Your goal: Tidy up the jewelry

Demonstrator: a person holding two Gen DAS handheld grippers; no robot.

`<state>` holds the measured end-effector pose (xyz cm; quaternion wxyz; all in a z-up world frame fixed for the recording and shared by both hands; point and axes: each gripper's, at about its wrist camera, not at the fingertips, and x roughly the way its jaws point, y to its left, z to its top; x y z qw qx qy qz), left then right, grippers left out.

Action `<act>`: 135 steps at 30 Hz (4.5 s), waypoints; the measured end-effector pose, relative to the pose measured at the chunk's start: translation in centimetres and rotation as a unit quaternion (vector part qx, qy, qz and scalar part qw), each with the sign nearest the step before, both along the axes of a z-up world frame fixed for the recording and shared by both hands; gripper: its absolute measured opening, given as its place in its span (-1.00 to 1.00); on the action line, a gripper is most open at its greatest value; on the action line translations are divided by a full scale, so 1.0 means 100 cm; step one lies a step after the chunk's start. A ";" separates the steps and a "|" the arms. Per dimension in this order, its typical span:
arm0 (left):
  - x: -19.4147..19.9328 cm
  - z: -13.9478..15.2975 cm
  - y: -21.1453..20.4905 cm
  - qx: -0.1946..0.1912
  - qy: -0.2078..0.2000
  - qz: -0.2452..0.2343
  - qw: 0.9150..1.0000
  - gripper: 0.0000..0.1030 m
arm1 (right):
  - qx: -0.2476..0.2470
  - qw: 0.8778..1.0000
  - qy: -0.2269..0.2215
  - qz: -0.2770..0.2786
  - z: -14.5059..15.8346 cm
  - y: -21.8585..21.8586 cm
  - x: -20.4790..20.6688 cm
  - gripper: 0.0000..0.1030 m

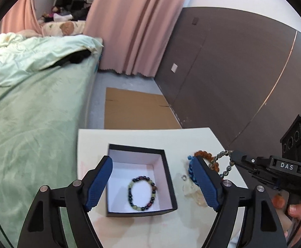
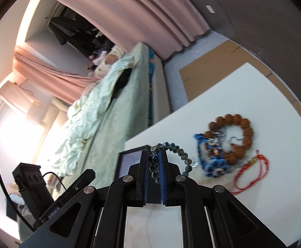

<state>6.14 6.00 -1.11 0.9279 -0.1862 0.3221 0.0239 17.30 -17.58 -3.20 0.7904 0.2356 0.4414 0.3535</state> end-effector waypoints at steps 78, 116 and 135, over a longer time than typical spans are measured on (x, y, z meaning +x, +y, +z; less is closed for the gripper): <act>0.045 -0.054 -0.153 0.087 0.058 -0.166 0.981 0.55 | -0.105 0.986 0.097 -0.085 -0.032 -0.113 0.006 0.72; 0.047 -0.049 -0.144 0.096 0.043 -0.150 0.983 -0.96 | -0.204 0.971 0.107 -0.065 -0.068 -0.081 0.027 0.02; 0.015 0.000 -0.094 0.064 -0.026 -0.109 0.992 -0.96 | -0.308 0.947 0.056 -0.066 -0.079 -0.047 0.034 -0.52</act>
